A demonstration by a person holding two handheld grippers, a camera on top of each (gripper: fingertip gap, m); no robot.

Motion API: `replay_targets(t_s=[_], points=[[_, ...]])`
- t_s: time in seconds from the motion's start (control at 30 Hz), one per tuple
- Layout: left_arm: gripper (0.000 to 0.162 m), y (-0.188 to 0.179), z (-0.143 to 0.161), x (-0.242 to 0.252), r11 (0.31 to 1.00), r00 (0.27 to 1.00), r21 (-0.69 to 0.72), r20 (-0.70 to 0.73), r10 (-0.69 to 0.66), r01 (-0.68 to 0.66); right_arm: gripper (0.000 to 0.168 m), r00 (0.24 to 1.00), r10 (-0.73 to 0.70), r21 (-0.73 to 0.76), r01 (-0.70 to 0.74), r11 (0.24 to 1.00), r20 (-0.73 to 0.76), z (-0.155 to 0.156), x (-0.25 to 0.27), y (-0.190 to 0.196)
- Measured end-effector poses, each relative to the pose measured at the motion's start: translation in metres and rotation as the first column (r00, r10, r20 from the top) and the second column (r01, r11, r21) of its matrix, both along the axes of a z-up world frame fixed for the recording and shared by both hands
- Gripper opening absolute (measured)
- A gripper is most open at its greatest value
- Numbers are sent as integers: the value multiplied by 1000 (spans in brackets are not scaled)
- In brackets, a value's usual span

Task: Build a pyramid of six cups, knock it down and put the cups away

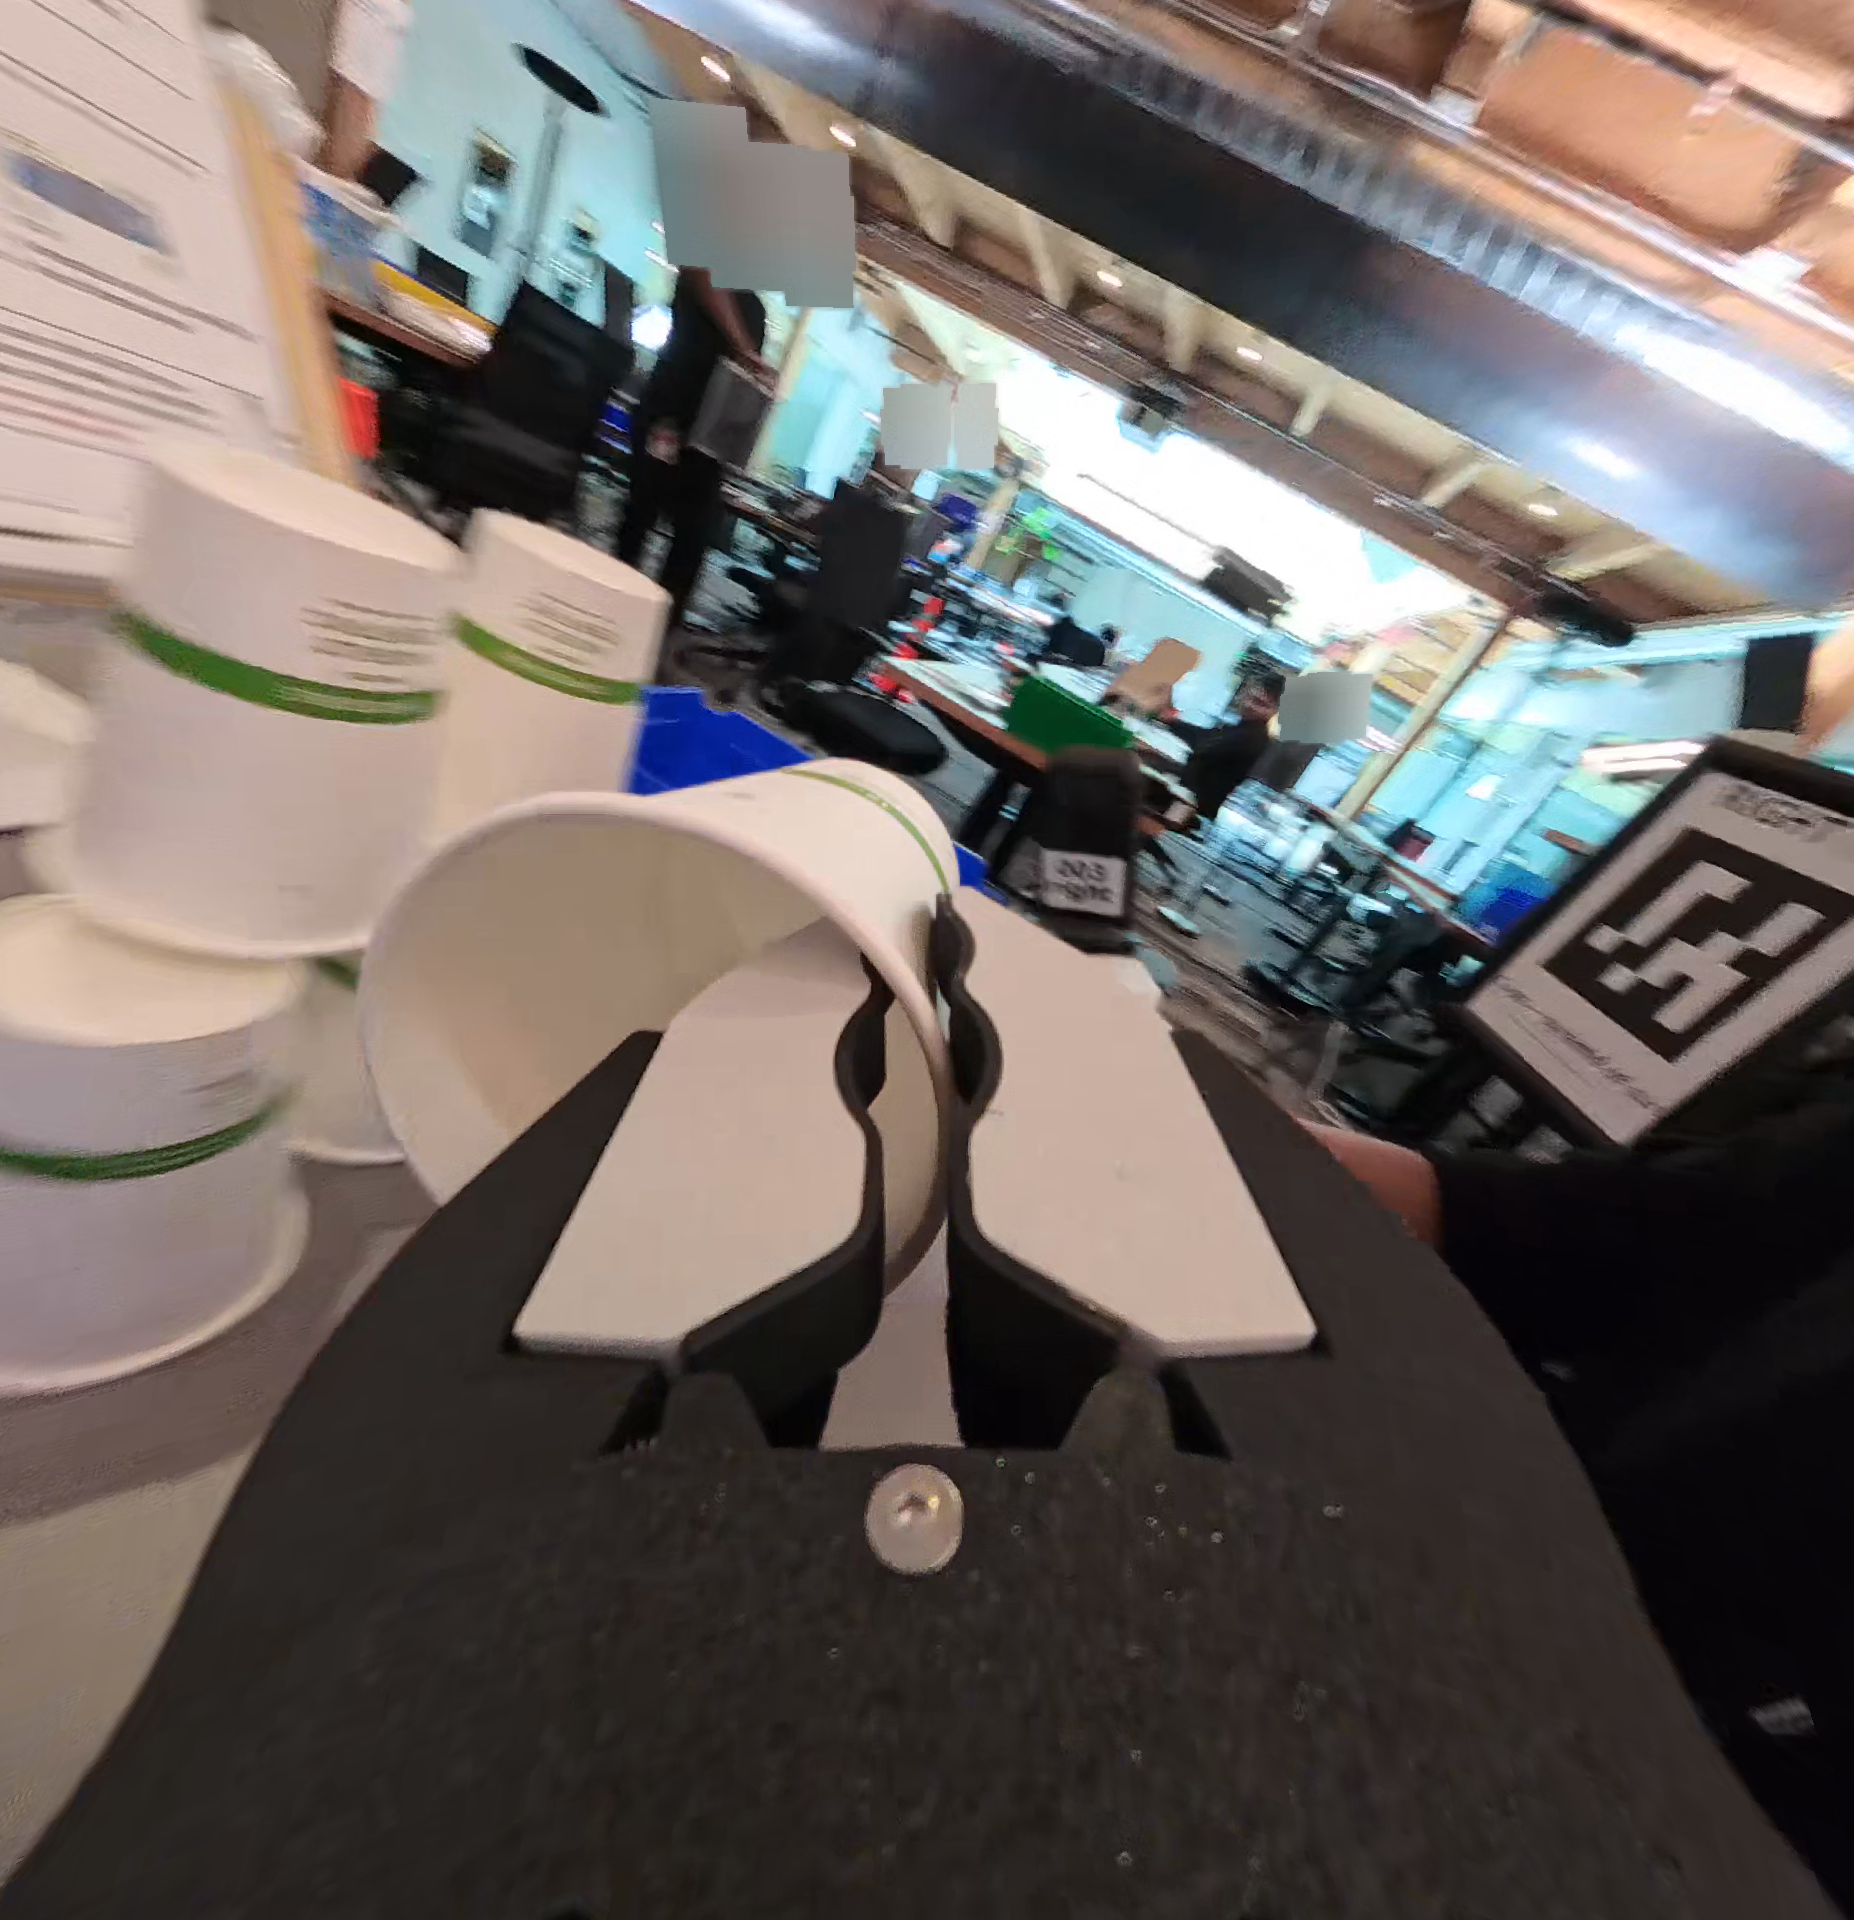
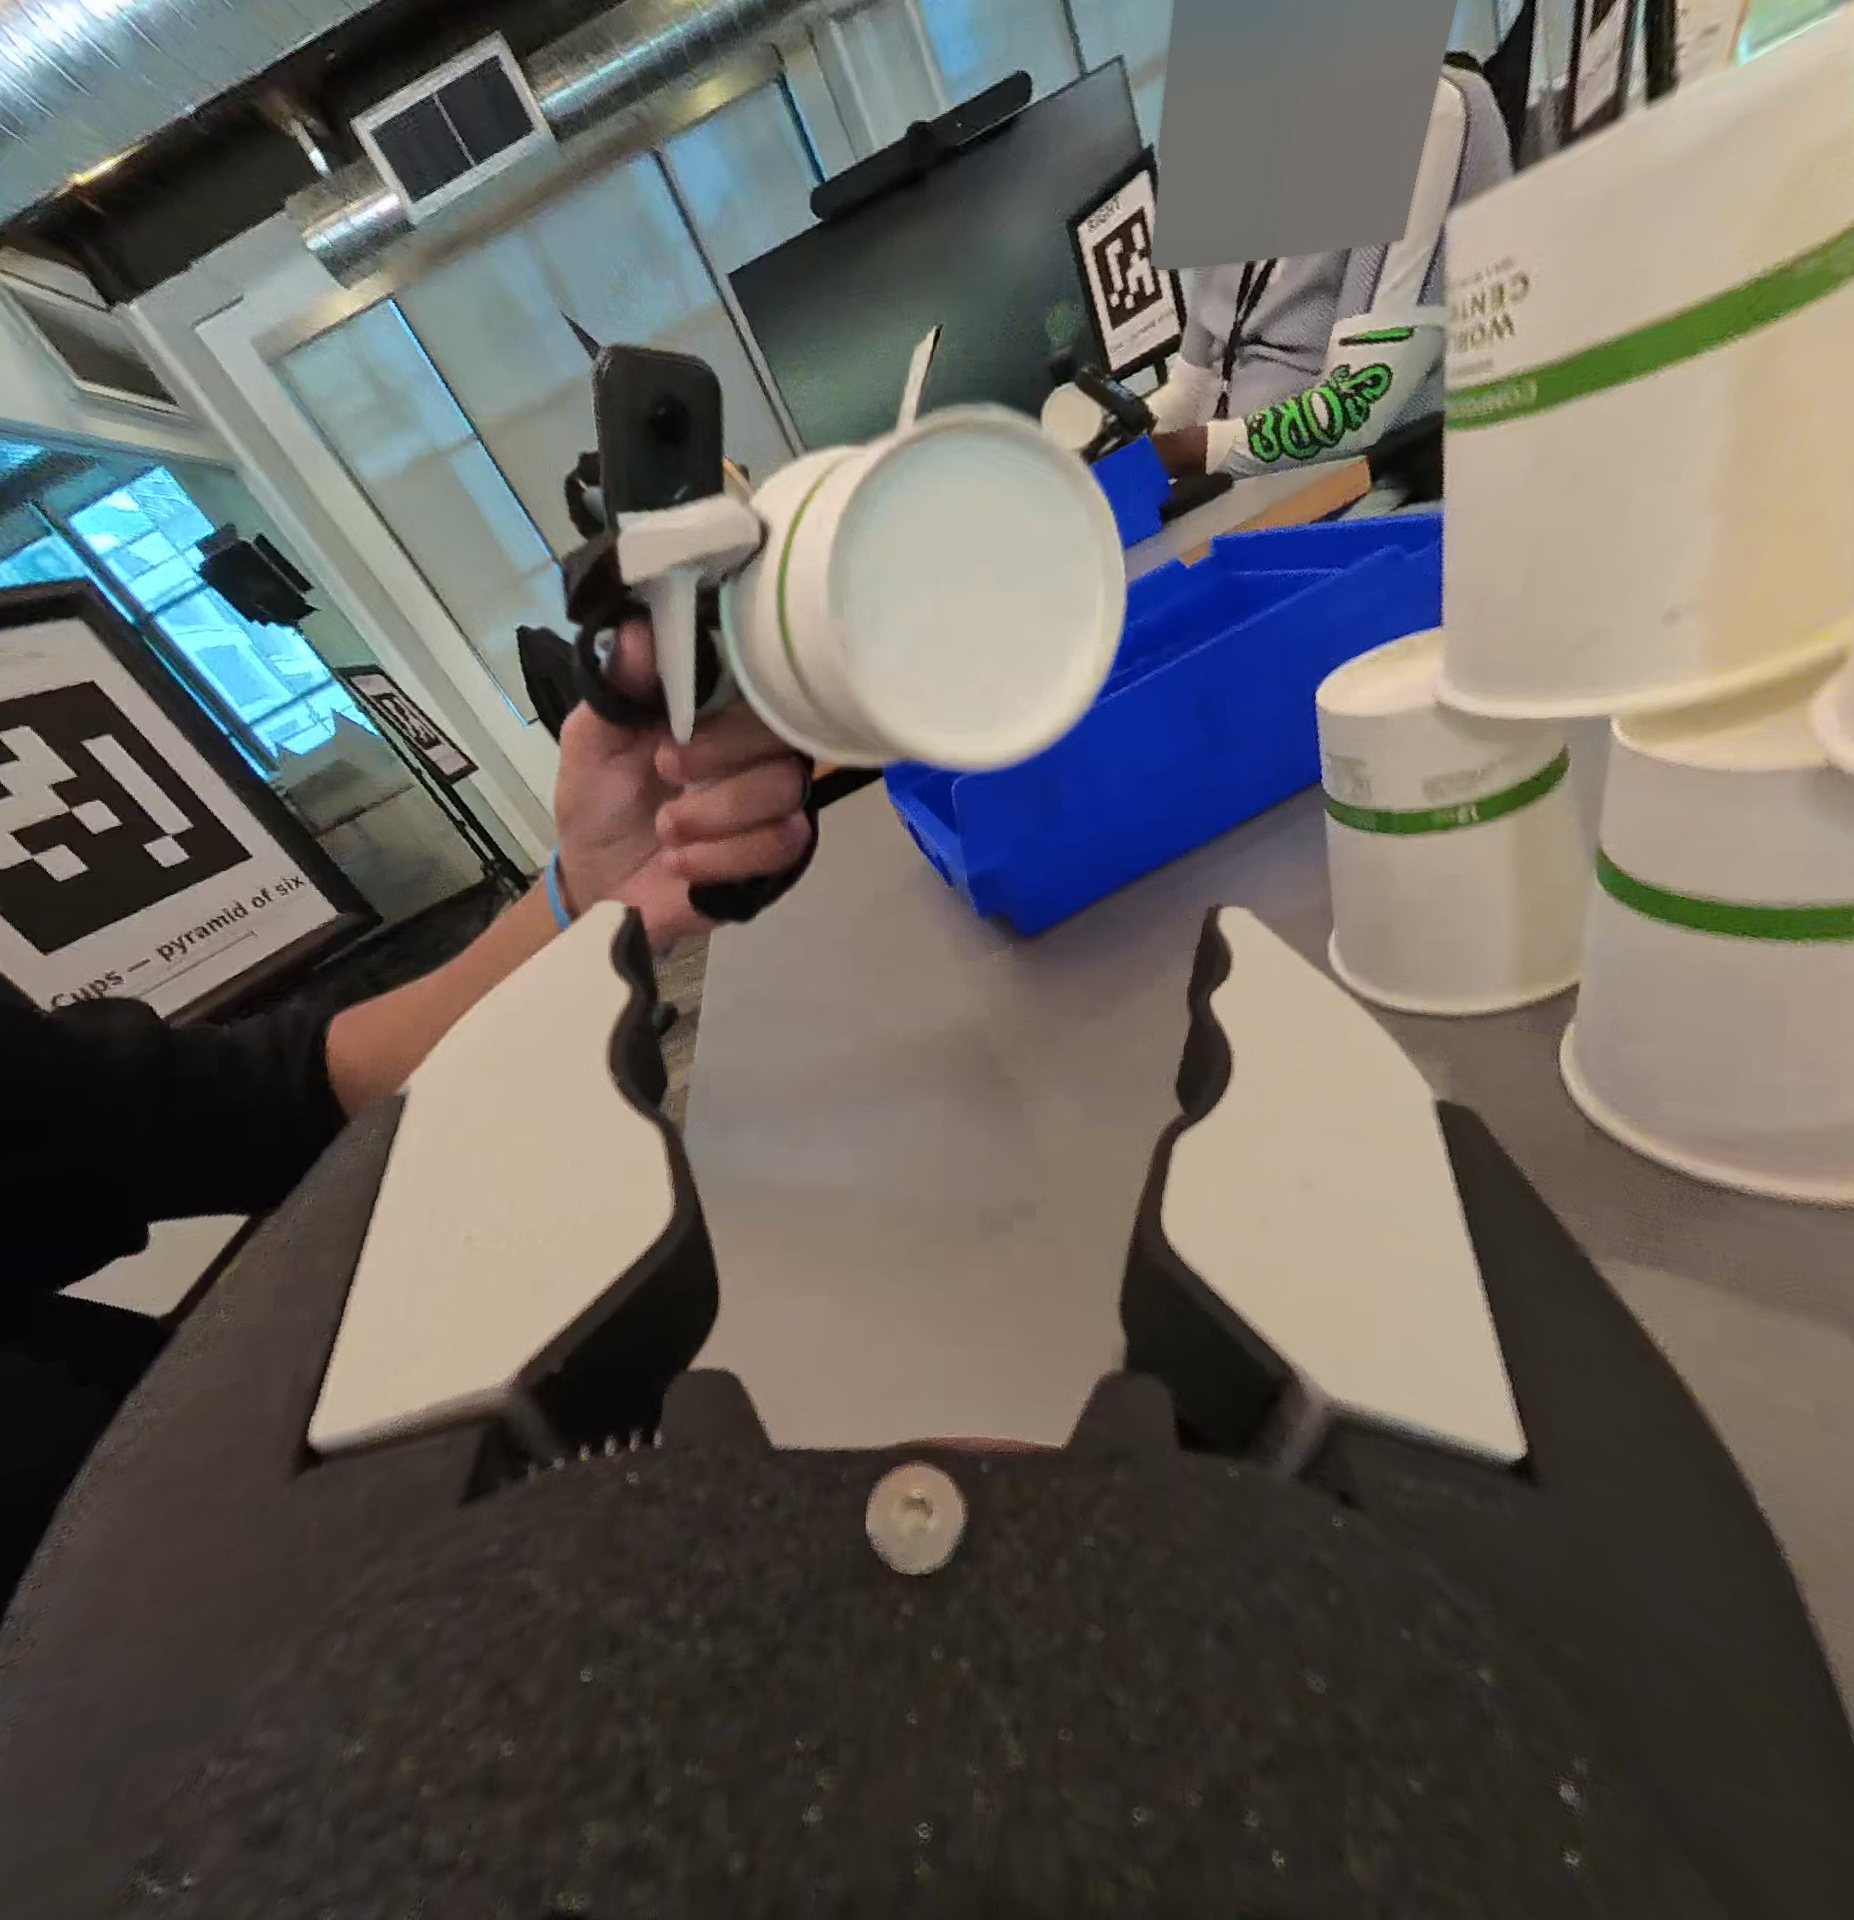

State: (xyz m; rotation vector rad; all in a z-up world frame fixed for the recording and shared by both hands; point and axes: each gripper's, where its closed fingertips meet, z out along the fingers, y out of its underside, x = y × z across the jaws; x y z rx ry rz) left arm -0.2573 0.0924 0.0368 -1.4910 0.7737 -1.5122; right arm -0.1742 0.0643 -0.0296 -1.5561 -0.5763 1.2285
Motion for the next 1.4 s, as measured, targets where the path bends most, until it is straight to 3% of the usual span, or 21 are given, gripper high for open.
replay_targets(t_s=[0.1, 0.27, 0.37, 0.47, 0.5, 0.53, 0.57, 0.6, 0.67, 0.73, 0.83, 0.97, 1.07, 1.13, 1.23, 1.4], points=[[6, -19, -13, 33, 996, 995, 13, -46, -86, 86, 108, 999, 7, 39, -9, 999, 43, 6, -4, 8], [6, -33, -17, 54, 988, 988, 8, -35, -152, 152, 108, 998, 16, 41, -18, 999, 57, 5, -9, 13], [6, -39, -24, 61, 982, 981, -6, -47, -188, 188, 87, 999, 16, 58, -18, 998, 35, 5, -11, 12], [7, -37, -29, 62, 985, 984, -24, -52, -171, 170, 87, 999, 9, 41, -11, 999, 53, -1, -9, 14], [14, -35, -31, 61, 987, 985, -32, -64, -159, 157, 87, 998, -15, 40, 12, 999, 66, -2, -7, 17], [40, -34, -31, 57, 989, 987, -42, -66, -144, 142, 87, 997, -30, 35, 27, 999, 75, -4, -4, 19], [65, -32, -32, 52, 992, 990, -47, -78, -119, 116, 87, 997, -34, 23, 33, 999, 70, -4, -1, 20], [76, -29, -36, 45, 997, 991, -38, -113, -74, 70, 87, 997, -37, 12, 36, 999, 66, -4, 2, 21], [78, -22, -54, 25, 997, 976, 12, -206, 72, -71, 87, 995, -68, 20, 67, 998, 76, -1, 12, 25], [79, -15, -85, 7, 968, 916, 34, -316, 247, -250, 87, 987, -125, 56, 119, 991, 105, 18, 27, 32], [78, -15, -133, -12, 912, 783, 96, -481, 394, -399, 87, 951, -239, 208, 198, 958, 195, 89, 53, 45], [72, -24, -155, -4, 908, 737, 172, -536, 413, -383, 87, 801, -364, 317, 230, 920, 475, 188, 73, 80], [72, -32, -160, 8, 912, 718, 253, -562, 411, -324, 87, 576, -373, 332, 180, 926, 727, 228, 75, 130], [69, -36, -164, 14, 908, 708, 303, -570, 417, -291, 87, 426, -250, 210, 139, 968, 870, 232, 74, 160], [69, -41, -169, 20, 917, 711, 305, -582, 394, -259, 87, 293, -52, 19, 112, 993, 955, 229, 65, 185], [71, -42, -170, 20, 919, 711, 303, -586, 389, -252, 87, 155, 130, -148, 106, 983, 979, 199, 45, 204]])
